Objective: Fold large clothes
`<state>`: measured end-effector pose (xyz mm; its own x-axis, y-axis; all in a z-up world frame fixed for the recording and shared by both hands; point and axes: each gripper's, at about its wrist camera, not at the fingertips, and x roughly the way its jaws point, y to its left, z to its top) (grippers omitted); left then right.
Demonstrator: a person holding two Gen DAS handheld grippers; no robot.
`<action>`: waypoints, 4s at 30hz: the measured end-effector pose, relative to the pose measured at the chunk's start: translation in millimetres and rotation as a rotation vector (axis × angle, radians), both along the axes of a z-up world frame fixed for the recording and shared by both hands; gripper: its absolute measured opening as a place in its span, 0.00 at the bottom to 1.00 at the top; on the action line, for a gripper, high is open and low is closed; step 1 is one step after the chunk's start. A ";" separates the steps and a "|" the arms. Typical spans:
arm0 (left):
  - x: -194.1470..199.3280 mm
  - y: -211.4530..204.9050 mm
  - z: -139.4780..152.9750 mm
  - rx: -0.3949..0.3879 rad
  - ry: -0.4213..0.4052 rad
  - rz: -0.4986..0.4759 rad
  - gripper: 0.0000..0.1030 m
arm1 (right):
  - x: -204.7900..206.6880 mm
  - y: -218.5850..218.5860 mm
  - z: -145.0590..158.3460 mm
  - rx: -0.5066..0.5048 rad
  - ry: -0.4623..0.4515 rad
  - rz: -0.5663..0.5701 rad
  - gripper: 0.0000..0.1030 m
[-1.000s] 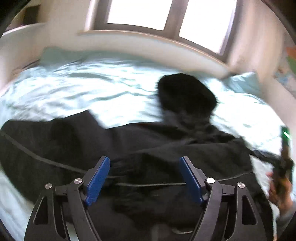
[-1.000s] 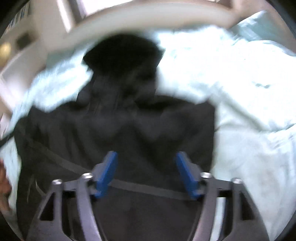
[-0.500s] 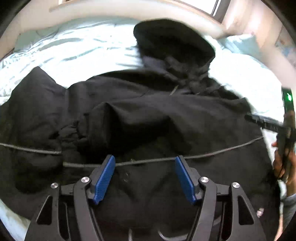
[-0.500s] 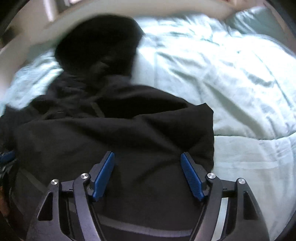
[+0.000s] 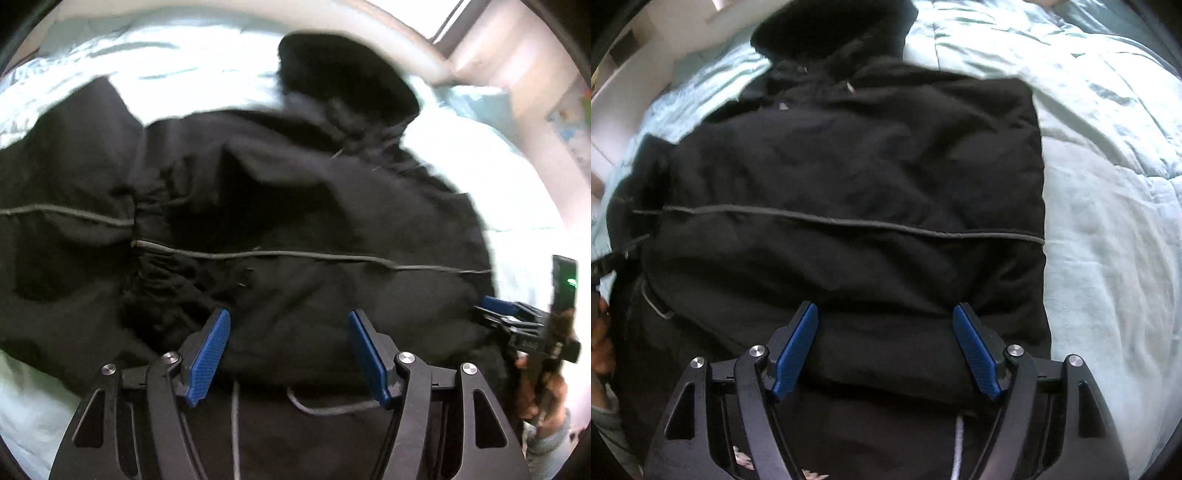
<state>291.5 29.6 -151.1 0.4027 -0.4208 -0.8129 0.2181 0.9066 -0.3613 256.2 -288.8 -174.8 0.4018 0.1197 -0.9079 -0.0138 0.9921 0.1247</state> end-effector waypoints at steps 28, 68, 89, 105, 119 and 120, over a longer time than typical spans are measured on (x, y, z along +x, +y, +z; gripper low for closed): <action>42.0 422.7 -16.2 -0.182 -0.066 0.799 0.67 | -24.6 128.4 -19.3 -0.111 -0.248 0.277 0.78; -0.9 -102.1 49.0 0.065 -0.370 -0.264 0.16 | -88.9 78.4 75.5 -0.195 -0.352 0.147 0.81; -28.2 -16.5 94.2 -0.306 -0.297 -0.277 0.64 | 43.2 32.3 41.5 0.269 -0.129 -0.025 0.81; 0.3 58.5 76.3 -0.139 -0.256 0.005 0.64 | 33.7 48.9 93.5 -0.142 -0.335 -0.023 0.36; 15.5 -29.6 -10.0 0.353 -0.165 -0.105 0.64 | 40.0 -8.1 -18.8 -0.199 -0.081 -0.016 0.40; 14.6 -30.0 -7.6 0.358 -0.172 -0.108 0.64 | 38.9 -8.2 -14.8 -0.197 -0.083 -0.013 0.40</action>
<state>306.2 -0.4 -158.7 0.5143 -0.1707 -0.8405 0.3483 0.9371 0.0228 295.1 -296.9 -189.6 0.4766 -0.0622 -0.8769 -0.0031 0.9974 -0.0724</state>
